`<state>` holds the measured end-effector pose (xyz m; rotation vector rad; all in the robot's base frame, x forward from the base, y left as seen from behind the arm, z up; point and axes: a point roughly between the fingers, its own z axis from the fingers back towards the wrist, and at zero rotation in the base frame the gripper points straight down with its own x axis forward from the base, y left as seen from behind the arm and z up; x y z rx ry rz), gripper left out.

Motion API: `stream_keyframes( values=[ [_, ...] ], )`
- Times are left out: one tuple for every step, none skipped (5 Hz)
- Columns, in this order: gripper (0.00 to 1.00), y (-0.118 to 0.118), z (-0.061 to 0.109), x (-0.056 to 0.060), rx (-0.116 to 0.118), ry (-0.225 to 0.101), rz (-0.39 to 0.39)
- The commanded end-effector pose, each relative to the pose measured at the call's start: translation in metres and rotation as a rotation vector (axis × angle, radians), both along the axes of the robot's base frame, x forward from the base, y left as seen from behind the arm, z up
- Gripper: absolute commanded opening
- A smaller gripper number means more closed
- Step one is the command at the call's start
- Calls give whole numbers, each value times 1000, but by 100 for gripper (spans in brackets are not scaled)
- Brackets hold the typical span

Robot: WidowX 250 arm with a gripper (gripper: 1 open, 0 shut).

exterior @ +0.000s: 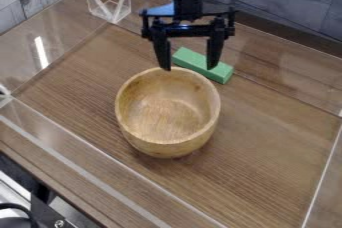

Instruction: Put green object into wooden bowl

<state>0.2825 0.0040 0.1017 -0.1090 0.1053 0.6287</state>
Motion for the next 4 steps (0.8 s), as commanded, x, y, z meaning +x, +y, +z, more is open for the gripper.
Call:
stream_keyframes(
  values=[
    [100,-1,0,15,-32,-87,227],
    [100,-3,-17,28,-59,-109,400],
    [100,12,-14,36,-68,-133,466],
    [100,24,-8,45,-88,-144,529]
  ],
)
